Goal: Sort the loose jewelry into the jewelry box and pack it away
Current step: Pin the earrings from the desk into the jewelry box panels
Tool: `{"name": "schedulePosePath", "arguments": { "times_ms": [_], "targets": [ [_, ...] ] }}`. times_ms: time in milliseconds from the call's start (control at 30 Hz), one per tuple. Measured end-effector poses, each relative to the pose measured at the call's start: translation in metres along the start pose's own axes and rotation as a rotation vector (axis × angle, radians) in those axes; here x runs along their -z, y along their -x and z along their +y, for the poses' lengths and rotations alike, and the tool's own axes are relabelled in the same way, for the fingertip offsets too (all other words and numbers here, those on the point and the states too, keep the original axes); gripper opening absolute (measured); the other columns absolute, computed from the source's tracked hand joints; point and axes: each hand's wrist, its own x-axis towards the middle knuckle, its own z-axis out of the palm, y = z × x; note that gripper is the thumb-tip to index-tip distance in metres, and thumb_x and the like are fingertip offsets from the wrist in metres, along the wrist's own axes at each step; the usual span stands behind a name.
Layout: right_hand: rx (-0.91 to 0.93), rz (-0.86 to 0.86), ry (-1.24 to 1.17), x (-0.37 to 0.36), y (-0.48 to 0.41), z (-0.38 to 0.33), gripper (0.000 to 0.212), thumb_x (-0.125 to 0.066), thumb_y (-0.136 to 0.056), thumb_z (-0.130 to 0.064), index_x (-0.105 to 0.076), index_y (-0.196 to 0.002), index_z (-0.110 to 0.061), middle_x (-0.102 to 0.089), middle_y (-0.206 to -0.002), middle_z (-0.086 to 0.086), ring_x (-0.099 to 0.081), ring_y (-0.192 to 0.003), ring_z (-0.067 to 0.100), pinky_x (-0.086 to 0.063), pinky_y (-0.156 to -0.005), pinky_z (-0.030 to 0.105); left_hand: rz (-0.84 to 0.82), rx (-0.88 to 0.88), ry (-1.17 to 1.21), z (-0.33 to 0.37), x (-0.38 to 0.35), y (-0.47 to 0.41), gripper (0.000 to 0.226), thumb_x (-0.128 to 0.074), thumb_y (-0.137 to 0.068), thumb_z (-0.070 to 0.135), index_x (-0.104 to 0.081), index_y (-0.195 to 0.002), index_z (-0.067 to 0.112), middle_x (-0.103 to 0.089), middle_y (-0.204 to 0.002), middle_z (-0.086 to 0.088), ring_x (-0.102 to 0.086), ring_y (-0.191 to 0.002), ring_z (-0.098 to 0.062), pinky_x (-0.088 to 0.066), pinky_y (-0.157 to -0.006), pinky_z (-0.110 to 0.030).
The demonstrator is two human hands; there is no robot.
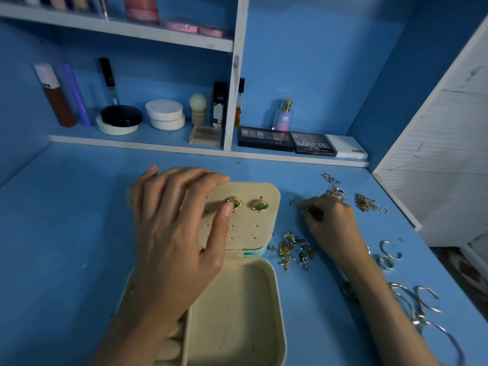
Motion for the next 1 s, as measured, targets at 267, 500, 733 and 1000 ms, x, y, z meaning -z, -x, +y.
{"name": "schedulePosePath", "arguments": {
  "times_ms": [267, 500, 733, 1000],
  "targets": [
    [-0.026, 0.046, -0.042, 0.0018, 0.0000, 0.0005, 0.021, -0.055, -0.082, 0.007, -0.070, -0.092, -0.003, -0.065, -0.080, 0.010, -0.052, -0.070, 0.016, -0.035, -0.064, 0.007, -0.003, -0.002, 0.003, 0.0000, 0.0003, 0.0000, 0.026, -0.055, -0.090, 0.024, -0.065, -0.107, 0.008, -0.064, -0.105, -0.007, -0.051, -0.103, -0.025, -0.023, -0.108, -0.037],
    [0.013, 0.007, -0.024, 0.0022, 0.0008, -0.0003, 0.015, -0.063, -0.082, 0.001, -0.074, -0.091, -0.006, -0.061, -0.082, 0.006, -0.053, -0.076, 0.016, -0.034, -0.069, 0.013, -0.005, -0.002, 0.006, -0.0003, 0.0004, 0.0000, 0.025, -0.055, -0.090, 0.023, -0.065, -0.108, 0.008, -0.064, -0.105, -0.007, -0.052, -0.103, -0.025, -0.021, -0.109, -0.036],
    [-0.010, 0.006, -0.033, -0.0002, -0.0002, 0.0006, 0.007, -0.064, -0.082, -0.001, -0.071, -0.083, -0.003, -0.057, -0.079, 0.003, -0.050, -0.074, 0.015, -0.035, -0.065, 0.005, -0.013, 0.000, 0.007, -0.0002, 0.0005, -0.0004, 0.026, -0.055, -0.090, 0.024, -0.065, -0.108, 0.008, -0.064, -0.106, -0.007, -0.051, -0.104, -0.024, -0.020, -0.109, -0.035],
    [0.005, -0.044, -0.048, 0.0057, 0.0016, 0.0021, 0.006, -0.066, -0.081, -0.004, -0.072, -0.081, -0.007, -0.057, -0.079, 0.001, -0.051, -0.077, 0.014, -0.036, -0.066, 0.004, -0.008, -0.004, 0.005, -0.0003, 0.0002, -0.0002, 0.026, -0.056, -0.089, 0.023, -0.065, -0.108, 0.008, -0.064, -0.106, -0.007, -0.052, -0.103, -0.025, -0.021, -0.108, -0.036]
  ]
}}
